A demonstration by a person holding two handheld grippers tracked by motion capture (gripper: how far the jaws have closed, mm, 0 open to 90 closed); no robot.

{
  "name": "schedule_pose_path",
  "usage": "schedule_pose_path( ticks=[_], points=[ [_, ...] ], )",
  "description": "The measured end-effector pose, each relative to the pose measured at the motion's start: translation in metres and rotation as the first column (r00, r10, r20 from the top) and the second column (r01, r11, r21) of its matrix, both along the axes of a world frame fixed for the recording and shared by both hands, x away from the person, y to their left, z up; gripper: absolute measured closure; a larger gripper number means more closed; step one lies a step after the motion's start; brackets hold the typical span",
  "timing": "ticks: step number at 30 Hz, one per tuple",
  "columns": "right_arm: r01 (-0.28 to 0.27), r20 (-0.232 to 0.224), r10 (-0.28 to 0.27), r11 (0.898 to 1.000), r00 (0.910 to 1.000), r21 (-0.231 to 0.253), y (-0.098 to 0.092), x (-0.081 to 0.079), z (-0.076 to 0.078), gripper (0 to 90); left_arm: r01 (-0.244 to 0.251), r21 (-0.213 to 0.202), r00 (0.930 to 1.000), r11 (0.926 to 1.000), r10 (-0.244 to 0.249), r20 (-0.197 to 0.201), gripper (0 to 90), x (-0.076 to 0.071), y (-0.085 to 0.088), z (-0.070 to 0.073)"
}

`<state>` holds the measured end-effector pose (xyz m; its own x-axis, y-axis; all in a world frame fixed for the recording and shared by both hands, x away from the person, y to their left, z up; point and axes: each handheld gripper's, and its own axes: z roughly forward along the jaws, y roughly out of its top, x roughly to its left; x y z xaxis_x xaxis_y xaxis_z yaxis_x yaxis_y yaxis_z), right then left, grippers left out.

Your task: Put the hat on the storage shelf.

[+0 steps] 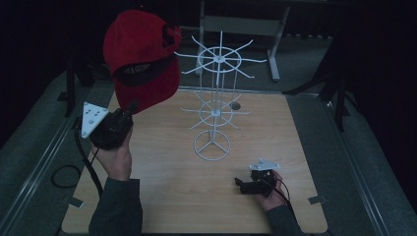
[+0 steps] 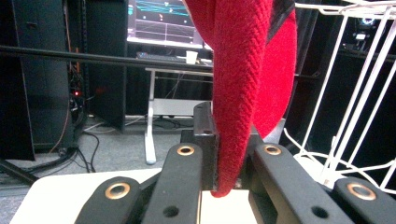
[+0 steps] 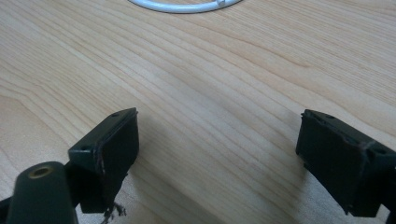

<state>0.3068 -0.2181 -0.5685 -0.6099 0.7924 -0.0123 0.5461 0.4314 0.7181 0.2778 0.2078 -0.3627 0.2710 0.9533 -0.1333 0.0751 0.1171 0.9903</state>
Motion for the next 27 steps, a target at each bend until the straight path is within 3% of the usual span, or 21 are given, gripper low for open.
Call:
schedule_pose_path(
  ticks=[14,27],
  points=[
    [0.0,-0.001,0.0,1.0,1.0,0.0,0.0,0.0,0.0,13.0,0.018,0.01,0.9996,0.9998,-0.018,0.023,86.0,-0.009,-0.001,0.002],
    [0.0,0.0,0.0,1.0,1.0,0.0,0.0,0.0,0.0,13.0,0.024,0.026,0.9997,0.9994,-0.023,-0.006,85.9,-0.01,0.0,-0.01]
  ],
)
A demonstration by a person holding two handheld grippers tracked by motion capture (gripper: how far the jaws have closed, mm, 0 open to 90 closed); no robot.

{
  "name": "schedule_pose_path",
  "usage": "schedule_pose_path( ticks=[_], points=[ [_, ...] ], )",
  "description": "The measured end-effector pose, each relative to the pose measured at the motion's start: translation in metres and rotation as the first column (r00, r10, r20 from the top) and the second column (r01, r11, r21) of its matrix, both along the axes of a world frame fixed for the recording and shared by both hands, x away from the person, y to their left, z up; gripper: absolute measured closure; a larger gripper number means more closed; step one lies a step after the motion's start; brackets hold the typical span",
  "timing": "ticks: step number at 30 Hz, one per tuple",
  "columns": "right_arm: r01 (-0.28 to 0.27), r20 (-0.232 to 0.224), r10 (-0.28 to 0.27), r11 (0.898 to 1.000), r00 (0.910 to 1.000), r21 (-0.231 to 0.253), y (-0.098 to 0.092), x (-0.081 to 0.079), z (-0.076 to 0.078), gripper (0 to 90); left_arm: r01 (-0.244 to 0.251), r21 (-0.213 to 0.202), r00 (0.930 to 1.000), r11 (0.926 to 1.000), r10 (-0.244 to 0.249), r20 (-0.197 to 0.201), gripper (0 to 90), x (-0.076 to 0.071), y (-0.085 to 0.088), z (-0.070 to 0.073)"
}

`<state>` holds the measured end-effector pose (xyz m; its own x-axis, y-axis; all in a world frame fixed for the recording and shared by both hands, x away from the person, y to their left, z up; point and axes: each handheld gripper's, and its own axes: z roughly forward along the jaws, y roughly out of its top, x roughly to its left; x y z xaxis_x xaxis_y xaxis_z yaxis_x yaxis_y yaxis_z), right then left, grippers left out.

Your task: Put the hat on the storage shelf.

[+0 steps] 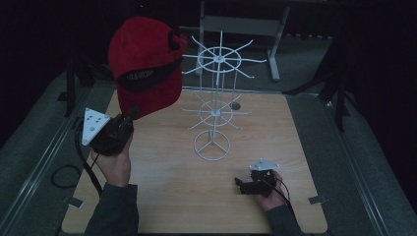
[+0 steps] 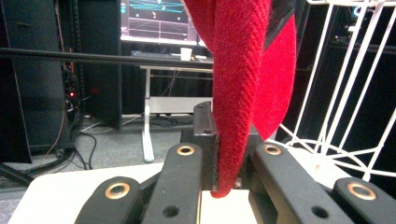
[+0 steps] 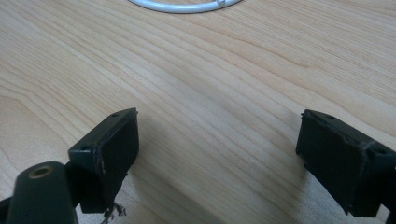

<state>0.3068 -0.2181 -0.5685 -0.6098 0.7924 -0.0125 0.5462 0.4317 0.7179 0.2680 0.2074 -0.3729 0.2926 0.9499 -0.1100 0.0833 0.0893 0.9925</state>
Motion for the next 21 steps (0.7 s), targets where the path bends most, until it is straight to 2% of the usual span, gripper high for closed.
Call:
schedule_pose_path(
  ticks=[4,8,9,11,12,15,21],
  points=[
    [-0.001,-0.001,0.001,1.0,1.0,0.001,0.0,0.0,0.0,13.0,-0.004,-0.001,1.0,1.0,0.004,-0.001,85.9,-0.001,0.002,-0.007],
    [-0.001,0.002,0.001,1.0,1.0,0.001,0.0,0.0,0.0,13.0,-0.007,0.017,0.9996,0.9998,0.007,-0.028,85.9,-0.002,0.002,-0.022],
    [-0.001,0.002,0.001,1.0,1.0,0.001,0.0,0.0,0.0,13.0,-0.007,0.017,0.9996,0.9998,0.007,-0.028,85.8,-0.002,0.002,-0.022],
    [-0.002,0.003,0.002,1.0,1.0,0.0,0.0,0.0,0.0,13.0,-0.02,0.038,0.9989,0.9991,0.021,-0.041,85.8,-0.003,0.001,-0.031],
    [-0.002,0.003,0.002,1.0,1.0,0.0,0.0,0.0,0.0,13.0,-0.015,0.044,0.9982,0.9989,0.018,-0.058,85.8,-0.003,0.0,-0.039],
    [-0.001,0.003,0.001,1.0,1.0,0.001,0.0,0.0,0.0,13.0,-0.011,0.059,0.9968,0.9982,0.016,-0.078,85.8,-0.003,-0.002,-0.05],
    [0.0,0.001,0.0,1.0,1.0,0.0,0.0,0.0,0.0,13.0,-0.006,0.056,0.9957,0.9984,0.012,-0.092,85.6,-0.005,-0.004,-0.058]
  ],
)
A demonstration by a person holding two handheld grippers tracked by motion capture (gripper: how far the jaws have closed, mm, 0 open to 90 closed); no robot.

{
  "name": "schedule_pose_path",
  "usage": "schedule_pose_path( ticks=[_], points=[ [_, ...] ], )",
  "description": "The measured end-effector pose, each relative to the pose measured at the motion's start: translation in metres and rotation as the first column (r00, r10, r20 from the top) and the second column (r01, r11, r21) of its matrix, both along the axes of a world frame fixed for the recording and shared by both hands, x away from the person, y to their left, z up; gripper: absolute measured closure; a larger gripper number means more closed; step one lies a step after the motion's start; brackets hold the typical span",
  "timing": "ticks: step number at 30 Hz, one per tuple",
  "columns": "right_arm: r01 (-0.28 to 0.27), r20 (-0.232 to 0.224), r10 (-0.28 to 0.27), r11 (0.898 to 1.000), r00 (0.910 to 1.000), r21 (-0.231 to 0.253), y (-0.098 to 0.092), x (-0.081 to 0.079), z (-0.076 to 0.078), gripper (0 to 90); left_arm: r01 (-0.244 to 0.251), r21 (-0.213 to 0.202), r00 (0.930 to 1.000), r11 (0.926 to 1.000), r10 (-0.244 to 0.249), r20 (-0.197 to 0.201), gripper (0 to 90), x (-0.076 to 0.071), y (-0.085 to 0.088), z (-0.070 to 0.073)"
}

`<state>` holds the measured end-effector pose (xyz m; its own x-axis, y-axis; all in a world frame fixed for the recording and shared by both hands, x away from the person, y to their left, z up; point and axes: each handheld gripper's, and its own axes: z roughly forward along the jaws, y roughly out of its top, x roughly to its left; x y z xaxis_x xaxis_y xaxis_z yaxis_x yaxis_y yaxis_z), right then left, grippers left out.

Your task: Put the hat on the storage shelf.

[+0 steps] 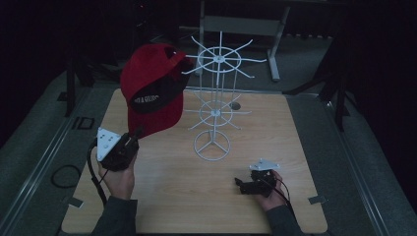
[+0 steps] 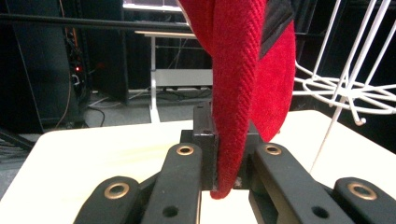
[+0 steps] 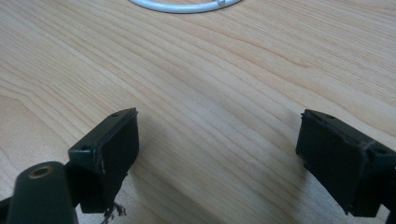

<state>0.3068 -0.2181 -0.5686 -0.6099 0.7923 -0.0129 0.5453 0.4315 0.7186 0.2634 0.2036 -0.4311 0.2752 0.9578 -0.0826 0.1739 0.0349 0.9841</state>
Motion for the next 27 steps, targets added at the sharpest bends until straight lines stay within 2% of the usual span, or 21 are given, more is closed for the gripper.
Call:
schedule_pose_path(
  ticks=[1,9,12,14,17,22,25,26,27],
  points=[
    [-0.002,0.002,0.002,1.0,1.0,-0.001,0.0,0.0,0.0,13.1,0.01,0.02,0.9999,0.9997,-0.01,-0.01,85.6,-0.001,-0.005,-0.004],
    [-0.002,0.001,0.002,1.0,1.0,-0.001,0.0,0.0,0.0,13.0,0.037,0.059,0.9982,0.9976,-0.035,-0.049,85.0,-0.001,-0.018,-0.018],
    [-0.002,0.001,0.002,1.0,1.0,-0.001,0.0,0.0,0.0,13.0,0.061,0.048,0.9968,0.997,-0.058,-0.054,83.5,-0.001,-0.017,-0.021],
    [-0.002,0.001,0.002,1.0,1.0,-0.001,0.0,0.0,0.0,13.0,0.1,0.047,0.9927,0.9939,-0.097,-0.072,79.1,0.002,-0.015,-0.022],
    [-0.002,0.0,0.002,1.0,1.0,0.0,0.0,0.0,0.0,13.0,0.132,0.038,0.989,0.9906,-0.129,-0.073,68.1,0.002,-0.013,-0.02],
    [-0.002,0.0,0.002,1.0,1.0,-0.001,0.0,0.0,0.0,13.0,0.133,0.057,0.9881,0.9895,-0.128,-0.086,53.4,0.001,-0.01,-0.015],
    [-0.002,0.0,0.002,1.0,1.0,-0.001,0.0,0.0,0.0,13.0,0.129,0.049,0.9885,0.9904,-0.125,-0.086,49.4,-0.001,-0.007,-0.014],
    [-0.002,0.0,0.002,1.0,1.0,-0.001,0.0,0.0,0.0,13.0,0.138,0.037,0.9862,0.9897,-0.134,-0.097,48.5,-0.001,-0.005,-0.012],
    [-0.002,0.001,0.002,1.0,1.0,-0.001,0.0,0.0,0.0,13.0,0.14,0.043,0.986,0.9892,-0.135,-0.098,47.6,-0.002,-0.005,-0.011]
  ],
)
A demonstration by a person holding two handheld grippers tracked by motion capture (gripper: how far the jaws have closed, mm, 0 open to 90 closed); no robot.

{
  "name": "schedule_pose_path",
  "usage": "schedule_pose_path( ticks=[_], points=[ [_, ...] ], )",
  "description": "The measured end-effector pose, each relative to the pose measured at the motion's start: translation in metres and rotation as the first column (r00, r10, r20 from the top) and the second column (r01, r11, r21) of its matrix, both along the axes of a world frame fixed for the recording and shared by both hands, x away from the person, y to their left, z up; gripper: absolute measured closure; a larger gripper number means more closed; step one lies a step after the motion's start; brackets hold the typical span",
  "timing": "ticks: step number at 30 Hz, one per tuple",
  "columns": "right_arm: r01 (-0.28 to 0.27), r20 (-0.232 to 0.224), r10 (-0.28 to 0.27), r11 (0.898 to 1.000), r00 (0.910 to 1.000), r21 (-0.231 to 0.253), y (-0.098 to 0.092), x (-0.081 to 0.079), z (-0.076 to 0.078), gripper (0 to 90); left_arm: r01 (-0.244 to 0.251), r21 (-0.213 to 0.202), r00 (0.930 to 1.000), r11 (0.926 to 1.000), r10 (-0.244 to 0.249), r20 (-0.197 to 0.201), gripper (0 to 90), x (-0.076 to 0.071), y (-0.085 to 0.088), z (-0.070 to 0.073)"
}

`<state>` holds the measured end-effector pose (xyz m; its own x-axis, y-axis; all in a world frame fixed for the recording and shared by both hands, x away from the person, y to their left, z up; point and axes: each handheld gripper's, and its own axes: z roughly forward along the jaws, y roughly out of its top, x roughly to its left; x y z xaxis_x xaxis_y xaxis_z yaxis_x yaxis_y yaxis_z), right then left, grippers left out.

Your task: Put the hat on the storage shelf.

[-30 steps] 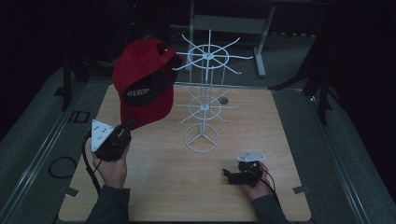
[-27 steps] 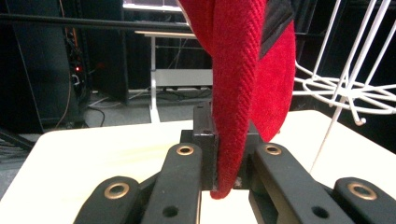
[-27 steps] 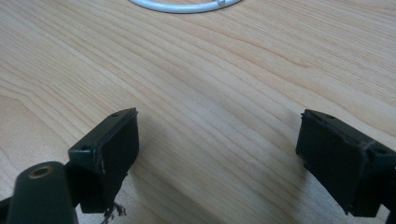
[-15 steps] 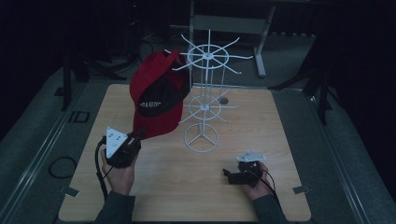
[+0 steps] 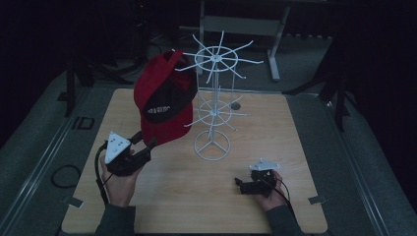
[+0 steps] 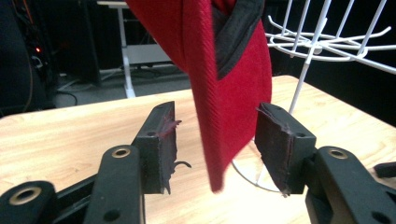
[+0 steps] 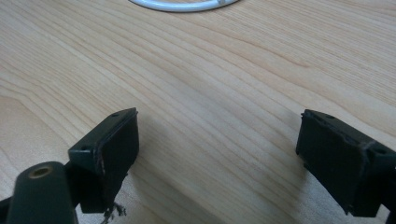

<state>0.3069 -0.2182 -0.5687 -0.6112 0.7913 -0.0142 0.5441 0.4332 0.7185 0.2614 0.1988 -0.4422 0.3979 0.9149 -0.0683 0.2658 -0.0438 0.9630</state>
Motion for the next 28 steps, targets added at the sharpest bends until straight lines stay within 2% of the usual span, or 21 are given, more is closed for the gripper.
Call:
schedule_pose_path(
  ticks=[3,7,9,16,21,22,24,28],
  points=[
    [0.0,-0.001,0.0,1.0,1.0,0.001,0.0,0.0,0.0,13.0,0.001,0.011,1.0,0.9999,-0.001,0.007,45.7,-0.002,0.001,0.002],
    [0.0,-0.001,0.0,1.0,1.0,0.002,0.0,0.0,0.0,13.0,0.024,0.042,0.9995,0.9988,-0.023,-0.022,42.7,0.0,0.004,0.003],
    [-0.001,-0.001,0.001,1.0,1.0,0.001,0.0,0.0,0.0,13.0,0.026,0.054,0.9994,0.9982,-0.024,-0.023,43.3,0.001,0.007,0.002],
    [-0.002,-0.002,0.002,1.0,1.0,0.002,0.0,0.0,0.0,13.0,0.001,0.033,0.9988,0.9995,0.0,-0.049,42.2,0.005,0.017,-0.005],
    [-0.002,-0.002,0.002,1.0,1.0,0.001,0.0,0.0,0.0,13.0,-0.008,0.041,0.9983,0.9991,0.011,-0.058,42.0,0.007,0.022,-0.008],
    [-0.002,-0.002,0.002,1.0,1.0,0.002,0.0,0.0,0.0,13.0,-0.017,0.056,0.998,0.9983,0.02,-0.06,42.0,0.008,0.025,-0.011],
    [-0.002,-0.002,0.002,1.0,1.0,0.002,0.0,0.0,0.0,13.0,-0.017,0.043,0.9972,0.9989,0.02,-0.071,42.0,0.009,0.028,-0.014],
    [-0.002,-0.003,0.002,1.0,1.0,0.002,0.0,0.0,0.0,13.0,-0.005,0.042,0.9982,0.9991,0.008,-0.059,42.0,0.009,0.03,-0.016]
  ],
)
